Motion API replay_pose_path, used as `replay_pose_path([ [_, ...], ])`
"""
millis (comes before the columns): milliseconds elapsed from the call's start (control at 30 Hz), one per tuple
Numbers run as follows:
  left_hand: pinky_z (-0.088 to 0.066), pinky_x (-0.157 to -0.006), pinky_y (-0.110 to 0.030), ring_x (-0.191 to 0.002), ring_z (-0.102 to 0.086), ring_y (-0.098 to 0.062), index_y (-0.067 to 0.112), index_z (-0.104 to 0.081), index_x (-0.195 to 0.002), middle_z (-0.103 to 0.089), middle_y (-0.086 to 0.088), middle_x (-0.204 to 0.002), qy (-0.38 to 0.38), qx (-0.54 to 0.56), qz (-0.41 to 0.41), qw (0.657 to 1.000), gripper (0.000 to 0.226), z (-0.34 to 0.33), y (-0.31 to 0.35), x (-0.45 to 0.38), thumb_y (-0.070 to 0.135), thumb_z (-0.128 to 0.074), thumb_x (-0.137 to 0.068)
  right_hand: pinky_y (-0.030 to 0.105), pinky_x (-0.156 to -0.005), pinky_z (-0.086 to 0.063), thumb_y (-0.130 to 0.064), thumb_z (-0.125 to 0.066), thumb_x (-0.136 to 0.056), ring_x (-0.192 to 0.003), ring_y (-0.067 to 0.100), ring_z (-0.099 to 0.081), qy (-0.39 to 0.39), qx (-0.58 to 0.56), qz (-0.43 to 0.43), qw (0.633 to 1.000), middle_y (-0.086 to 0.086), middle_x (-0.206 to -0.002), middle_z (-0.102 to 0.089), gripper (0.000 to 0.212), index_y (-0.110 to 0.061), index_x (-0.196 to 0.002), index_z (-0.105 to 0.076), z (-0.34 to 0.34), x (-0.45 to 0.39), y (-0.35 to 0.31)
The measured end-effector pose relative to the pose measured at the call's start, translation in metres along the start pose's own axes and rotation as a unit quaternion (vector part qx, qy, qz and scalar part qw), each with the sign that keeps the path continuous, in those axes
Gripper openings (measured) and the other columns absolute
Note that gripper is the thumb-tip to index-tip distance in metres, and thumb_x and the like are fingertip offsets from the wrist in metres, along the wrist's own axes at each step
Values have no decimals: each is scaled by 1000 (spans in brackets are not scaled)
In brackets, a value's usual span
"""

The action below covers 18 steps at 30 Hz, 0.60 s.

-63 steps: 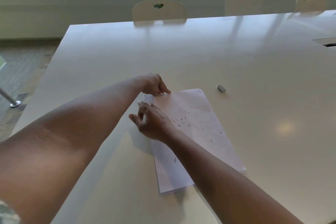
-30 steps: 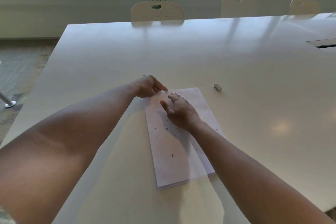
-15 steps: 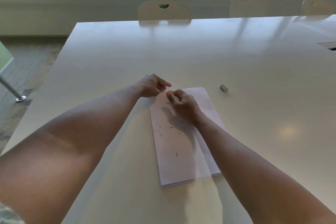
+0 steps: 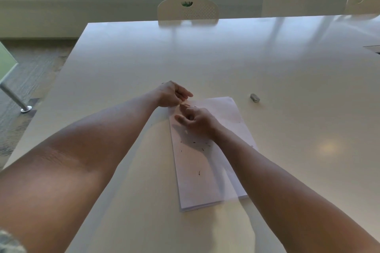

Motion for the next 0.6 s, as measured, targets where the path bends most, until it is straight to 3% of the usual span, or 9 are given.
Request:
replay_pose_path([
  [100,-53,-102,-29,-110,-68,-15,10,-72,-127,-73,-13,-118,-19,19,16,1000,48,3,1,-3,-16,-60,-88,32,-102,-37,-42,-55,-99,-126,22,-49,-39,70,28,996,8,-138,-57,31,-22,-76,-59,-3,1,-9],
  [167,-52,-100,-25,-108,-67,-15,8,-71,-128,-73,-13,-118,-26,20,22,999,50,5,3,-4,-18,-60,-87,25,-100,-43,-39,-61,-96,-121,9,-56,-36,-24,34,998,3,-134,-63,23,-21,-93,-75,-6,3,-8],
  [233,-52,-99,-23,-106,-66,-14,7,-69,-130,-72,-12,-116,-34,17,30,999,51,6,5,-5,-19,-60,-88,18,-76,-47,-35,-66,-94,-88,2,-62,16,-133,33,990,8,-107,-75,28,-10,-98,-78,-6,1,-6],
  [267,-52,-98,-23,-106,-66,-14,6,-69,-131,-72,-12,-116,-38,14,32,999,51,7,7,-5,-19,-59,-88,21,-66,-44,-34,-66,-94,-74,6,-58,52,-150,33,987,14,-91,-75,32,-4,-92,-77,-6,0,-4],
  [333,-52,-98,-23,-105,-66,-14,6,-68,-131,-71,-12,-117,-44,10,34,998,50,7,10,-5,-19,-60,-88,26,-59,-37,-34,-65,-95,-62,11,-48,95,-127,30,987,14,-70,-65,36,-5,-74,-70,-5,-3,-2],
  [400,-51,-98,-23,-106,-65,-14,5,-68,-131,-71,-12,-116,-47,9,37,998,49,7,11,-5,-18,-61,-89,28,-66,-41,-35,-61,-96,-69,12,-49,65,-40,29,997,8,-78,-65,37,-9,-70,-63,-6,-6,-2],
  [500,-51,-99,-23,-104,-64,-15,4,-68,-131,-70,-12,-113,-48,17,41,998,49,7,13,-5,-20,-60,-89,28,-99,-41,-43,-58,-97,-111,6,-54,-56,-10,20,998,-4,-116,-68,34,-15,-106,-73,-11,-3,-10],
  [533,-51,-98,-23,-102,-64,-15,4,-68,-130,-70,-11,-111,-49,18,42,998,49,7,13,-5,-20,-59,-89,25,-97,-41,-44,-59,-96,-106,1,-54,-79,-56,11,995,-10,-111,-69,34,-16,-110,-74,-11,-1,-14],
  [600,-53,-95,-20,-102,-65,-14,5,-68,-130,-70,-8,-108,-49,16,41,998,50,7,12,-5,-20,-57,-88,18,-72,-41,-41,-63,-95,-70,-1,-52,-58,-133,27,989,-13,-74,-63,34,-11,-84,-74,-7,1,-19],
])
Point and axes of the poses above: each hand's wrist, its own x-axis away from the middle knuckle, its own z-axis out of the back of the hand, y = z × x, the point moved 1 cm from there along -x, towards the middle knuckle
